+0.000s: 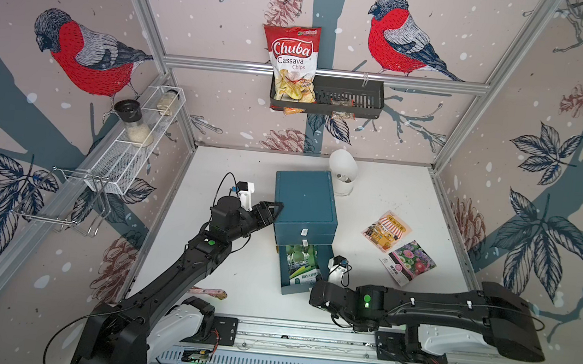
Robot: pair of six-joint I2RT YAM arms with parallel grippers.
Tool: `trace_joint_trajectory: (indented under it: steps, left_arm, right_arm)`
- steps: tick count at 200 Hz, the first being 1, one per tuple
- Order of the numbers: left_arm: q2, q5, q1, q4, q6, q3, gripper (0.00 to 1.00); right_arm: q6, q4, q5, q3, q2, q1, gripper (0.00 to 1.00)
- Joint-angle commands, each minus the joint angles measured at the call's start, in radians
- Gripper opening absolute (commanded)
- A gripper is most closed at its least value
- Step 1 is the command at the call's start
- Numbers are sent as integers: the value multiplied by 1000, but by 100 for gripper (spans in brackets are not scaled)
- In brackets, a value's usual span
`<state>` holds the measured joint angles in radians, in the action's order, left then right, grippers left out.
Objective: Take the seed bags out of the drawer
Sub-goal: Open the drawer in the storage box, then adjust the storage box at the center of the board.
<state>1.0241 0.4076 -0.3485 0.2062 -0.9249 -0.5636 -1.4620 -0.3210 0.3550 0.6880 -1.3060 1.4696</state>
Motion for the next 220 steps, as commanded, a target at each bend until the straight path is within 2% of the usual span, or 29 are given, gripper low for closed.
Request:
trace_joint_trajectory:
  steps: [1, 10, 20, 42, 60, 76, 89, 114, 153, 190, 220]
  left_arm:
    - [3, -23, 0, -193, 6, 4, 55]
    - [-1, -20, 0, -198, 10, -2, 56]
    - [-5, -17, -1, -202, 16, -12, 57]
    - [-21, -19, -9, -224, 38, -50, 59]
    - [-40, -28, -16, -252, 64, -91, 60]
    - [-57, -39, -27, -281, 92, -126, 62]
    - [-66, -48, -43, -303, 121, -143, 62]
    - [-68, -57, -72, -347, 165, -163, 62]
    - [-95, -69, -90, -372, 175, -133, 62]
    - [-98, -74, -90, -380, 176, -119, 61]
    - [-98, -76, -90, -387, 184, -126, 61]
  right_arm:
    - [26, -91, 46, 29, 30, 17, 25]
    - [20, -154, 92, 52, 48, 30, 46]
    - [16, -236, 142, 81, 91, 36, 57]
    - [46, -358, 248, 133, 168, 25, 63]
    - [100, -358, 288, 130, 235, -28, 64]
    - [199, -287, 231, 110, 283, -135, 61]
    - [286, -203, 180, 97, 306, -216, 55]
    - [406, -110, 114, 132, 273, -319, 44]
    - [510, -77, 100, 228, 145, -378, 30]
    - [577, 32, 27, 222, 74, -449, 22]
    - [592, 47, 40, 250, 15, -453, 19]
